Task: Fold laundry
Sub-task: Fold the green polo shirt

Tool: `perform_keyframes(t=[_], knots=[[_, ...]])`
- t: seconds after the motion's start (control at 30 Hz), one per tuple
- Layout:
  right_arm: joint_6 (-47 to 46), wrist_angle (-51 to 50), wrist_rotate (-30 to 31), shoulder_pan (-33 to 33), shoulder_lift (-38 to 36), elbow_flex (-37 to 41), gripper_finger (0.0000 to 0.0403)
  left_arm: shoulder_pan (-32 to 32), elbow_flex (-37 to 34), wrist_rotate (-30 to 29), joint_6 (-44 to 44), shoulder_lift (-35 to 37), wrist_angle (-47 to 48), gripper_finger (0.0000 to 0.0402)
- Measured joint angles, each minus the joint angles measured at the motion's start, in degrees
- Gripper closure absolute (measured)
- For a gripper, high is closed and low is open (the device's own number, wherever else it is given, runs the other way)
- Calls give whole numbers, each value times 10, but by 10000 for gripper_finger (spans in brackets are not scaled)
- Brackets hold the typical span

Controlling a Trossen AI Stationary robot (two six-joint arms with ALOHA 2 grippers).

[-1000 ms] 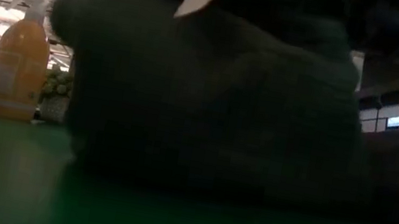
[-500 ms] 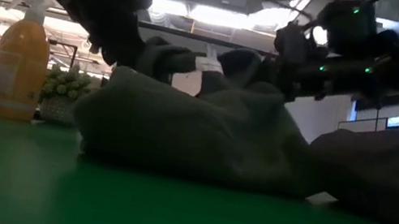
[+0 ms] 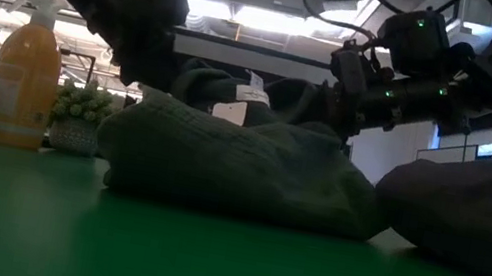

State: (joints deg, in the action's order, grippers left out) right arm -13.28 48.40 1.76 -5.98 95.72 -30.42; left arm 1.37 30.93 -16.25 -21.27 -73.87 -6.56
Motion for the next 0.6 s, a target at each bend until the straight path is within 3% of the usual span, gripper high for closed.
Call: perform_keyframes(t=[0.17, 0.6], knots=[[0, -1, -3, 0, 0, 0, 402, 19, 1, -36, -27, 0, 20, 401], [-17, -88, -21, 0, 1, -36, 403, 25, -1, -45, -59, -19, 45, 401]])
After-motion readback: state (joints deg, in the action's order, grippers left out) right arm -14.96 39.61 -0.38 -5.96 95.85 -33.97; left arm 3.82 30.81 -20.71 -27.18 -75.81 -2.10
